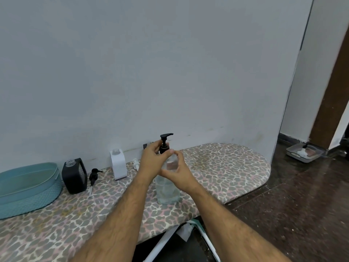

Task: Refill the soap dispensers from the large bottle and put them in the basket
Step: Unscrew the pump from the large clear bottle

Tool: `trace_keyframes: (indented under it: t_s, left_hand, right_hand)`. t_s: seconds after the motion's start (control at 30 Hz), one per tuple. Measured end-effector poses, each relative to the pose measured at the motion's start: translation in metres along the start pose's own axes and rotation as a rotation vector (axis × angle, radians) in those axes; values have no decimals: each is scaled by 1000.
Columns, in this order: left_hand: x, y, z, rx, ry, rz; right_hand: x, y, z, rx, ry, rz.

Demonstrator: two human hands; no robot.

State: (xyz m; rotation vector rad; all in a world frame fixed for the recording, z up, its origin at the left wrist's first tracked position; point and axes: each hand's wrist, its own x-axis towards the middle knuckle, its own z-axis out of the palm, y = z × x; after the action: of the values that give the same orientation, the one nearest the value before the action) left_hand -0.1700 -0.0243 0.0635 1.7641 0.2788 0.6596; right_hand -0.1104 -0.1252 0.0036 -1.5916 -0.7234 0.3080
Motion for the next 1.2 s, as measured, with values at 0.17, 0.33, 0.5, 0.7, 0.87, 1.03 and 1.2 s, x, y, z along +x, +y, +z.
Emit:
trace_keyframes:
  t_s: [0.17,0.33,0.5,0.7,0.87,1.03,1.2]
  left_hand:
    - [-7,-6,-14,-34,67,-15]
    - [-8,-8,-21,-28,151,1]
    - [0,-4,-11,7,84,4]
    - [2,-2,-1,-24,1,4]
    - [-6,-3,-9,-65,-4,5]
    - [-10,-9,-24,-42,24,6]
    - [-12,-14,-34,-15,76,9]
  right_hand:
    - [0,-1,-3,-29,-4,13]
    - [-1,0,-1,-32,1,15]
    - [-3,-2,-2,-34,-1,1]
    - [-6,-5,-3,-24,-10,-8]
    - [-3,-1,-2,-47,-3,5]
    - [-4,-3,-5,-57,-21,21]
    - [-3,-5,-7,-72,-45,25]
